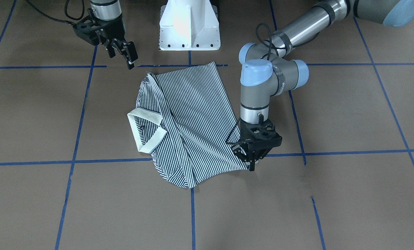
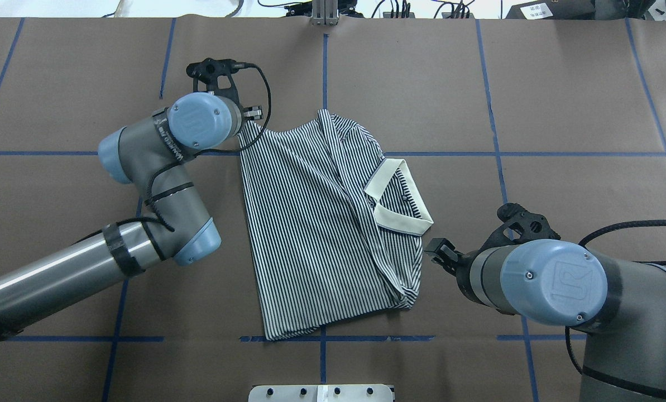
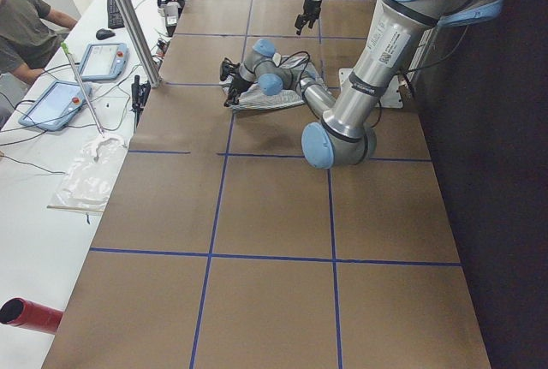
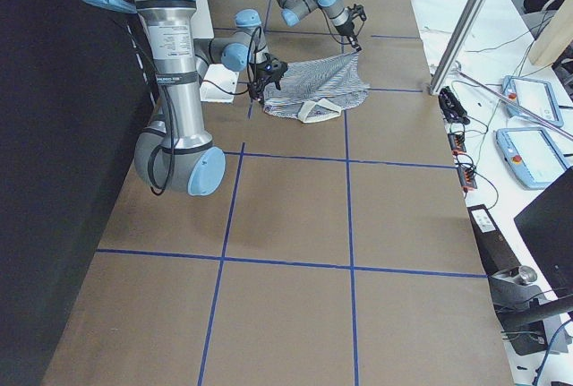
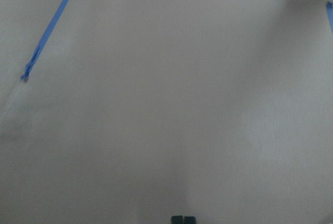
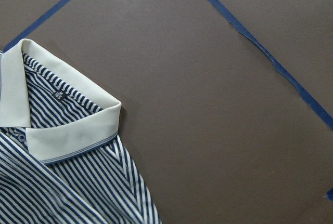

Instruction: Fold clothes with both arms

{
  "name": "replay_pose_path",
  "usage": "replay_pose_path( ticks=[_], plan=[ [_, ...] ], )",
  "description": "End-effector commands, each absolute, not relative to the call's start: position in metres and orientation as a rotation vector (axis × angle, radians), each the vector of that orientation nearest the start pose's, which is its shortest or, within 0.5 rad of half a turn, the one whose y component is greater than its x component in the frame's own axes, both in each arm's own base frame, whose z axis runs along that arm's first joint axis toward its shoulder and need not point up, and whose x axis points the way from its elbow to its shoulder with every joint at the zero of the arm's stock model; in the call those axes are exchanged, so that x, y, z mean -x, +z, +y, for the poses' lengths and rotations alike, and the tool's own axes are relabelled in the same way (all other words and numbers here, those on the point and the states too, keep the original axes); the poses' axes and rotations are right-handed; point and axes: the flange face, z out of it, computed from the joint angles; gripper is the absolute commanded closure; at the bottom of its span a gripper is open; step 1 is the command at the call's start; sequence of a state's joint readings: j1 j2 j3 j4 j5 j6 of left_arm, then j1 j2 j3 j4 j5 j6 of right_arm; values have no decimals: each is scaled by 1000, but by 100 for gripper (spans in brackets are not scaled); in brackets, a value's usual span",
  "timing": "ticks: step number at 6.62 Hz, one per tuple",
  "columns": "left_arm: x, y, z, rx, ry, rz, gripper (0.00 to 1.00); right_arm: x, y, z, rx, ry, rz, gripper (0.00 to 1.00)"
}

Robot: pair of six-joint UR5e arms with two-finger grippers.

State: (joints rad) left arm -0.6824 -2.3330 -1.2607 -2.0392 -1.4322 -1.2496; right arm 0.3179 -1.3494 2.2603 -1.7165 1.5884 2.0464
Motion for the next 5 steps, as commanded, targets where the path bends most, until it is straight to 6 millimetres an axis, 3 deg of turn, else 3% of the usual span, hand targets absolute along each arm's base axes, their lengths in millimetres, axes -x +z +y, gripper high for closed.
replay_pose_path(
  ticks=[1, 2, 3, 4, 5],
  plan=[
    [-494, 249, -681, -646, -398, 741, 74, 423, 257, -284, 56, 760, -802, 0],
    [-491, 242, -679, -644, -399, 763, 52, 449, 245, -293, 47, 762, -811, 0],
    [-472, 239, -656, -644, -382, 824, 46, 463, 235, -303, 42, 769, -817, 0],
    [-437, 256, -613, -623, -347, 897, 46, 474, 223, -310, 3, 683, -827, 0],
    [-412, 269, -583, -614, -326, 932, 46, 501, 212, -319, -36, 587, -814, 0]
  ],
)
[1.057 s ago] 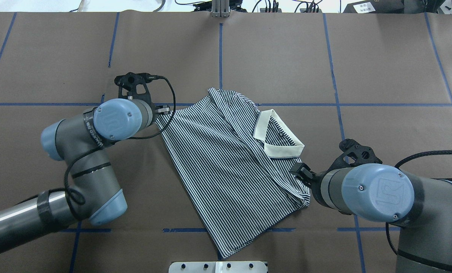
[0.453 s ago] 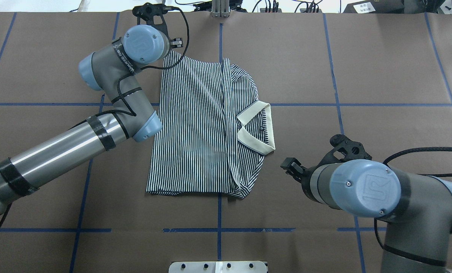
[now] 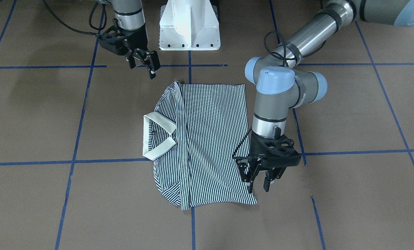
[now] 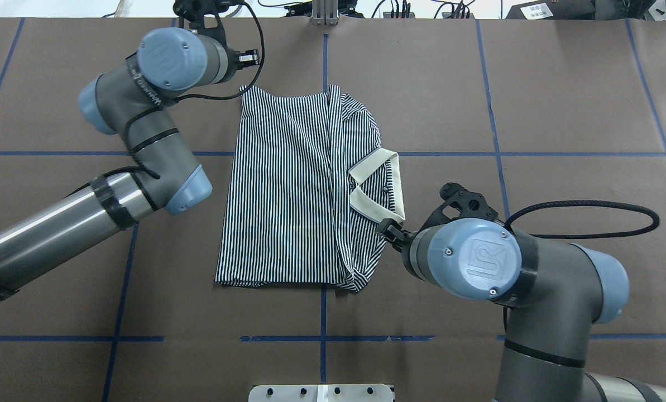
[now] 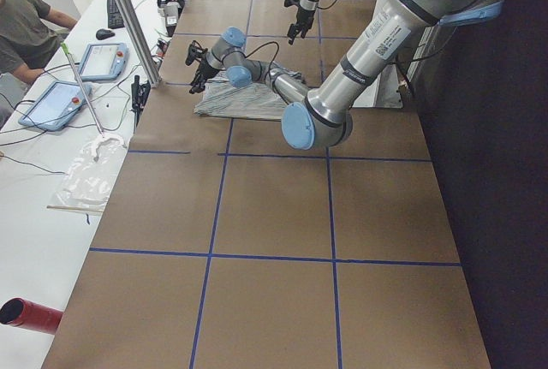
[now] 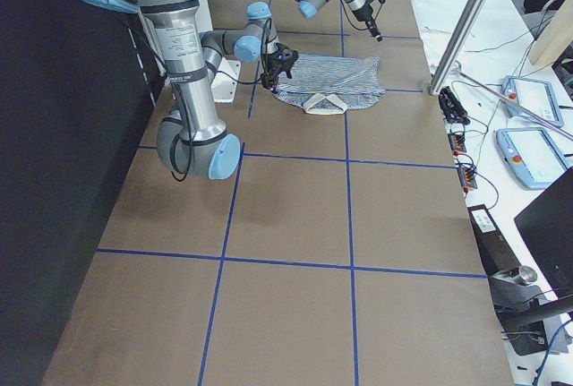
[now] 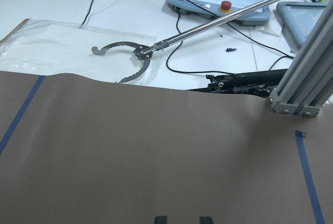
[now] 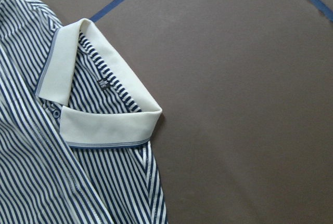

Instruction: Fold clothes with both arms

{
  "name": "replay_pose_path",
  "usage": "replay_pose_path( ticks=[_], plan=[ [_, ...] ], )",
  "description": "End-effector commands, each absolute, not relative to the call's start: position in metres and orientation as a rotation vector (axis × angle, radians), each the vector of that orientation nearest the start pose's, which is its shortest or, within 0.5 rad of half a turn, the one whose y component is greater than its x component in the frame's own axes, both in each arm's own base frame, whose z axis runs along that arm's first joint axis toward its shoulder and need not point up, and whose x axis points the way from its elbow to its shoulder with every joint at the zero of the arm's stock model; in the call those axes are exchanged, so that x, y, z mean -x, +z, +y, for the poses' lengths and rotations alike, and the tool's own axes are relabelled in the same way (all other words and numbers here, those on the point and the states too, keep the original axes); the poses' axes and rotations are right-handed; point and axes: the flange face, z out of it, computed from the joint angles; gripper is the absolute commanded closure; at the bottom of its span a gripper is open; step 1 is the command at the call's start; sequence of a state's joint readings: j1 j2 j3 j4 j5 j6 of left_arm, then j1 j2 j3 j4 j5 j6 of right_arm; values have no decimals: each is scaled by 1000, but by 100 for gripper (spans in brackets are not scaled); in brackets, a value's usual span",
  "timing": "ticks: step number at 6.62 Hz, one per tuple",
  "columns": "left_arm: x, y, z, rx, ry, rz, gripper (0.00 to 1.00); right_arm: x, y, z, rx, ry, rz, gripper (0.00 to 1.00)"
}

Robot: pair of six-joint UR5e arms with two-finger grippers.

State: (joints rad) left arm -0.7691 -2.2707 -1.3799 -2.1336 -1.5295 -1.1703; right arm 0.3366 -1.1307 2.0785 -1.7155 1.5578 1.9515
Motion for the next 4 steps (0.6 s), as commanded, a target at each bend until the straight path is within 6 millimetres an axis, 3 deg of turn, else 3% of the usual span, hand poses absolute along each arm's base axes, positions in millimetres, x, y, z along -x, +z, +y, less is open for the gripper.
replay_pose_path(
  ticks=[1, 2, 3, 4],
  plan=[
    [-402, 268, -572, -618, -323, 942, 46, 544, 205, -330, -64, 505, -770, 0],
    [-403, 266, -570, -616, -322, 947, 46, 583, 204, -330, -88, 394, -724, 0],
    [-405, 265, -568, -608, -332, 955, 46, 600, 204, -328, -125, 251, -697, 0],
    [-406, 264, -567, -604, -337, 959, 46, 603, 208, -327, -125, 181, -685, 0]
  ],
)
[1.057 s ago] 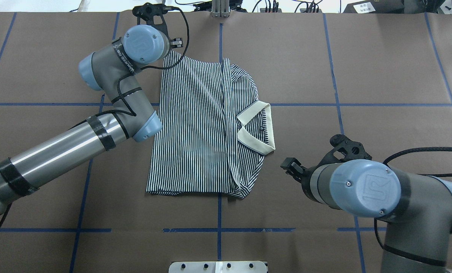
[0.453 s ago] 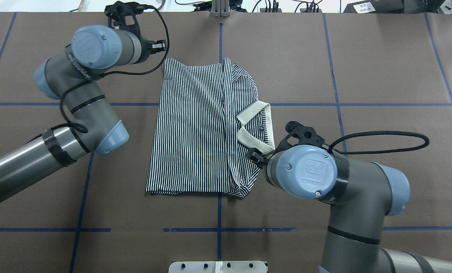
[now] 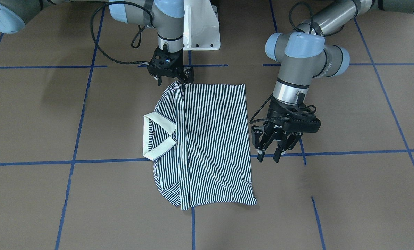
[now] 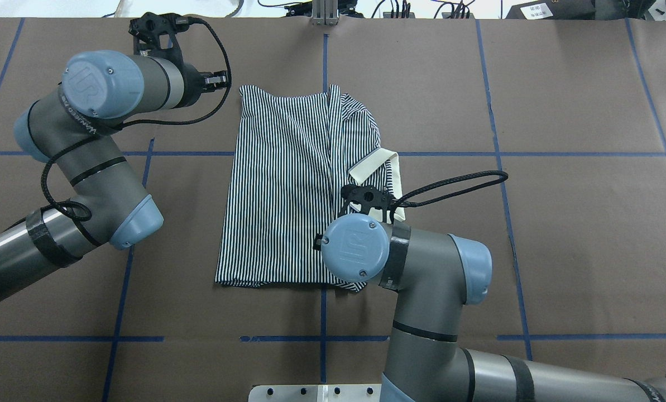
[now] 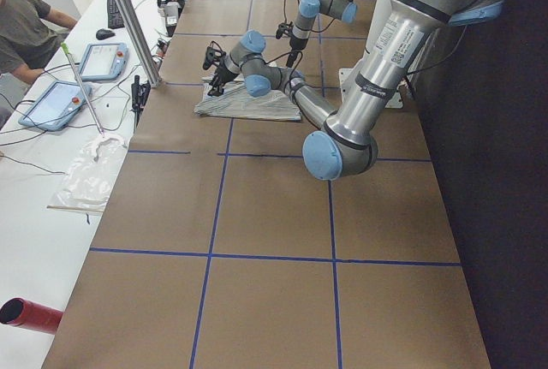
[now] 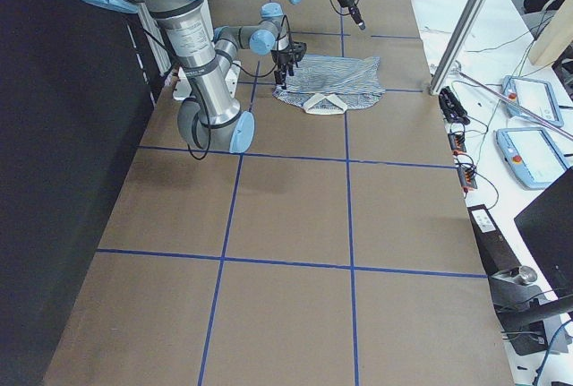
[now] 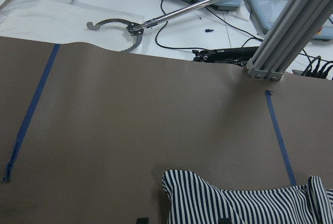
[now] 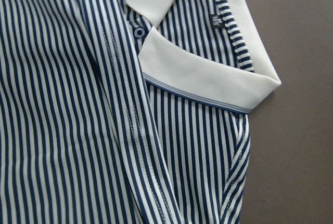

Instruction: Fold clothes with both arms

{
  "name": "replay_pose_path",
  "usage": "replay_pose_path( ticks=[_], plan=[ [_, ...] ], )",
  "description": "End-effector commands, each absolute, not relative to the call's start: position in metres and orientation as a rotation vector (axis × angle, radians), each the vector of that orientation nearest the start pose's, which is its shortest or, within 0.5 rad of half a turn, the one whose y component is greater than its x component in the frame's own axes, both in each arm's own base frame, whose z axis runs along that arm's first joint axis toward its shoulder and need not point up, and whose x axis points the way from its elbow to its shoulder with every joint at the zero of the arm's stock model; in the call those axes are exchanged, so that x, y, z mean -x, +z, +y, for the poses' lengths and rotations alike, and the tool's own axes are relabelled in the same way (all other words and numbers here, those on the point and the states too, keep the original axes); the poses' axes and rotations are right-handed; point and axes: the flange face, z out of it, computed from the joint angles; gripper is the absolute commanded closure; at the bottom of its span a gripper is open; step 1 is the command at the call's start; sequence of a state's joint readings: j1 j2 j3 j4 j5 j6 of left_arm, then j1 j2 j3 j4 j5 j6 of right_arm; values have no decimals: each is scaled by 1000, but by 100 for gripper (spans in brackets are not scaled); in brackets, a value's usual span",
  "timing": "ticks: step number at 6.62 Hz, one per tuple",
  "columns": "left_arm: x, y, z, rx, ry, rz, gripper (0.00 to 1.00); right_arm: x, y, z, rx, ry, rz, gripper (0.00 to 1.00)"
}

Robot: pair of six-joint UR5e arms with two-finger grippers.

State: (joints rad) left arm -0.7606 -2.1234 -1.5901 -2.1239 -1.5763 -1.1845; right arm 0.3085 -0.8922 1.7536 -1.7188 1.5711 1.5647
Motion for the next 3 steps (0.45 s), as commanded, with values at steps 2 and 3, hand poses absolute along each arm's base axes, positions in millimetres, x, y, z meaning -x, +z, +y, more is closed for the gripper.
replay_pose_path(
  ticks=[2, 3],
  plan=[
    [-406, 261, -566, -595, -355, 971, 46, 624, 227, -325, -84, 135, -631, 0],
    [-407, 261, -566, -588, -356, 975, 46, 627, 236, -325, -79, 111, -610, 0]
  ],
)
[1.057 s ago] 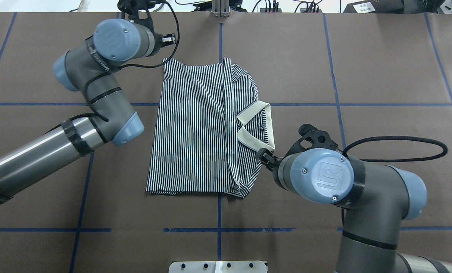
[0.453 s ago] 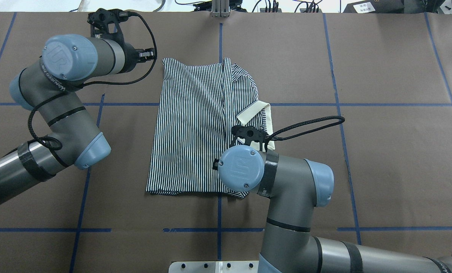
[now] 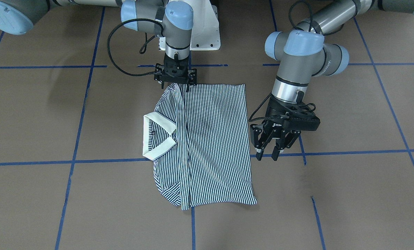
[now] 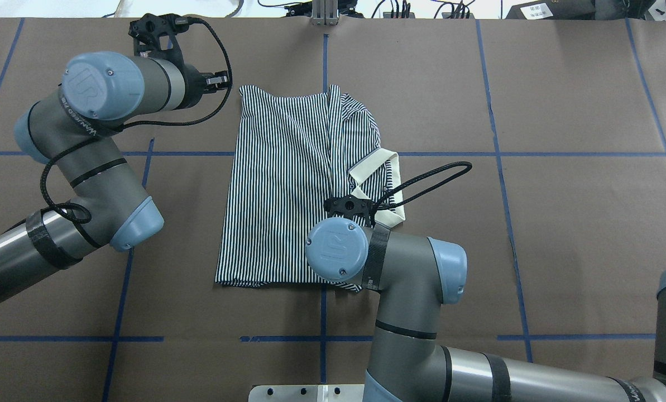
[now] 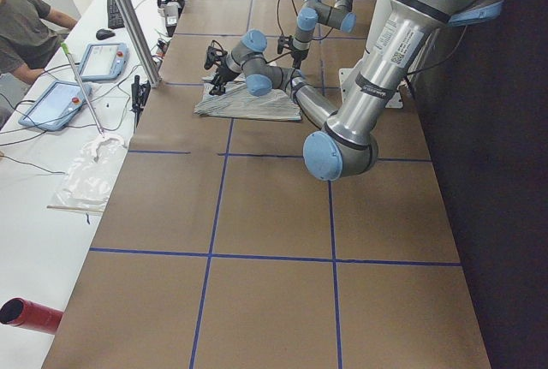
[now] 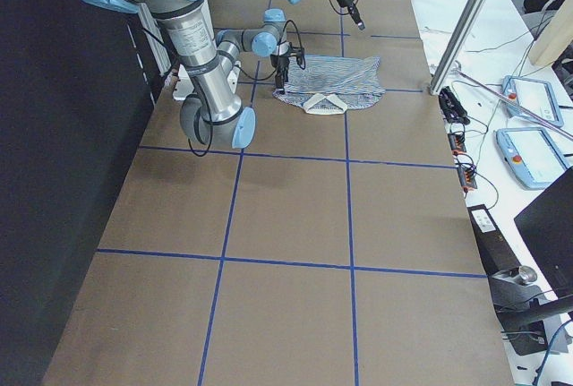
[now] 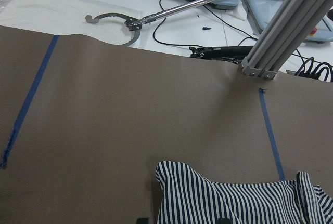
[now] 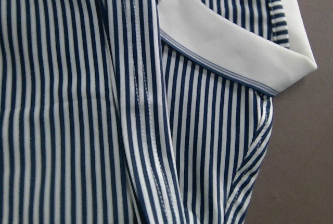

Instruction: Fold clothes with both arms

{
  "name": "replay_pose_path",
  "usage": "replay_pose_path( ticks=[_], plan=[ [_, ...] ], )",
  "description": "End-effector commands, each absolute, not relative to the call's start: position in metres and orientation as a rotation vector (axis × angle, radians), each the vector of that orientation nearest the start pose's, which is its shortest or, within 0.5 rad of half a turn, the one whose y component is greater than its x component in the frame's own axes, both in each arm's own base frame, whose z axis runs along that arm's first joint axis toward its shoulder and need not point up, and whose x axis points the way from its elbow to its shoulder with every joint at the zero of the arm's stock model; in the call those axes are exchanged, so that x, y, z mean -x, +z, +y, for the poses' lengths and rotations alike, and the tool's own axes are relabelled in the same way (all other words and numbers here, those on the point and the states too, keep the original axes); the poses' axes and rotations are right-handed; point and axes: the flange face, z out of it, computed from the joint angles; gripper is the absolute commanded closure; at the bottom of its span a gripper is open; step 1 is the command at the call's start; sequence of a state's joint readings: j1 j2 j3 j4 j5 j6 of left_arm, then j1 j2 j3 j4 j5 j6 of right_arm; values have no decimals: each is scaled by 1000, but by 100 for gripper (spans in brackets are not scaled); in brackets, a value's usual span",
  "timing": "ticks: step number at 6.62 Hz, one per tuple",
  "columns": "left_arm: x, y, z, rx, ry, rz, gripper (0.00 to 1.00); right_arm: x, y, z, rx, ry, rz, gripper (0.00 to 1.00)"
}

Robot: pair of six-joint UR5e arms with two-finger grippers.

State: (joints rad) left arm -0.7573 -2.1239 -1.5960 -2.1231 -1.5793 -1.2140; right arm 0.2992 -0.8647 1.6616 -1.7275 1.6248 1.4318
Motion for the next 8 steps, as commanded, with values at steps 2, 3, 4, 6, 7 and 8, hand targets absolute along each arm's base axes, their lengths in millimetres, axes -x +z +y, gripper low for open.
replay_pose_path(
  ticks=[2, 3, 4, 6, 7, 8],
  plan=[
    [-410, 261, -563, -572, -353, 985, 46, 610, 240, -337, -50, 87, -556, 0],
    [-411, 261, -563, -570, -352, 986, 46, 590, 242, -347, -50, 106, -554, 0],
    [-411, 261, -562, -561, -365, 992, 46, 575, 251, -349, -50, 115, -550, 0],
    [-413, 259, -561, -560, -366, 996, 46, 530, 286, -334, -48, 119, -541, 0],
    [-411, 255, -559, -564, -364, 1004, 46, 528, 265, -337, -47, 120, -583, 0],
    [-408, 248, -555, -572, -363, 1017, 46, 538, 237, -367, -64, 152, -609, 0]
  ],
)
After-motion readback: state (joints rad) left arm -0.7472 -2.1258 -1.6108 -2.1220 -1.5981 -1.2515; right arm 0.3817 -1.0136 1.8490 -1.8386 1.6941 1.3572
